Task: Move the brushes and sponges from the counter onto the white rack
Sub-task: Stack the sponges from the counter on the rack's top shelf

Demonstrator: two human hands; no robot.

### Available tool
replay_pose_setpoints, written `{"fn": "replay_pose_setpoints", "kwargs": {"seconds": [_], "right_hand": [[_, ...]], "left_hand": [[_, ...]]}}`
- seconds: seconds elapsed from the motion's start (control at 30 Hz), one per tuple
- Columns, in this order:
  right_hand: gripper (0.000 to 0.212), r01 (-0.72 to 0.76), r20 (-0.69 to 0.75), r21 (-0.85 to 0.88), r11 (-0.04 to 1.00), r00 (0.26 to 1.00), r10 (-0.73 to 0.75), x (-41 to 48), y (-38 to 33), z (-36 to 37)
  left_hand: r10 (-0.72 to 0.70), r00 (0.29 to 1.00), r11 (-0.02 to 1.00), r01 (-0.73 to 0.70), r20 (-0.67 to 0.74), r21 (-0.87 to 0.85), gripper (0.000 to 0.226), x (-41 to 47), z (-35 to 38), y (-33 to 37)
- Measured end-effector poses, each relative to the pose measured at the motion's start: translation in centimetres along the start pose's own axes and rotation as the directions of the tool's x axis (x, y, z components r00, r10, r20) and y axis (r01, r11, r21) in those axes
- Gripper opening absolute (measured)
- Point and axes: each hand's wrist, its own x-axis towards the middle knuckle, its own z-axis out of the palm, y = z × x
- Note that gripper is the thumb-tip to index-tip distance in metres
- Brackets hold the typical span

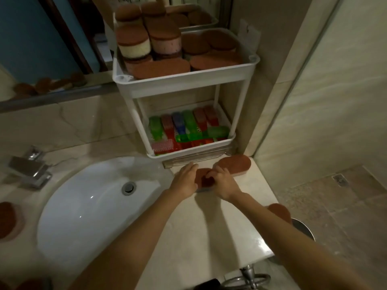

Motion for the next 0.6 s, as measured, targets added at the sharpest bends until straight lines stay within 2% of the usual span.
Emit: {"fn": "replay_pose_setpoints", "kwargs": {"seconds": [0.07, 0.13, 0.23, 0.33, 0.43, 0.6], "right_hand": [[0.041, 0.003, -0.061, 0.016, 1.000, 0.998, -0.002, 0.1, 0.8, -0.4], [0.047, -0.070, -0.107, -0.037, 0.997, 0.992, 0.066, 0.5, 2.0, -1.4], [0.070, -0.196, 0.008, -0.204, 0.959, 0.979, 0.201, 1.2, 4.2, -2.9], [0.074, -0.223, 0.018, -0.313, 0.923, 0.970, 0.241, 1.6, 5.3, -3.1], [0.077, -0.304, 0.000, -0.242, 0.921, 0.950, 0.314, 1.5, 5.1, -2.7], [0.082, -0.454, 0.055, -0.006, 0.891, 0.890, 0.453, -0.1, 3.9, -1.8]], "left_hand": [[-0.006, 0.994, 0.999, 0.001, 0.105, 0.046, 0.078, 0.3, 0.5, 0.0], [-0.027, 0.987, 0.993, 0.008, 0.157, 0.122, 0.082, 0.6, 0.9, 0.0], [-0.098, 0.990, 0.971, 0.072, 0.102, 0.228, 0.084, 0.8, 1.6, 0.1], [-0.181, 0.983, 0.956, 0.170, 0.024, 0.238, 0.078, 0.5, 2.0, 0.2], [-0.256, 0.966, 0.950, 0.260, -0.049, 0.173, 0.080, -0.1, 2.1, 0.1], [-0.323, 0.944, 0.943, 0.315, -0.070, -0.108, 0.064, -1.4, 2.3, 0.4]]}}
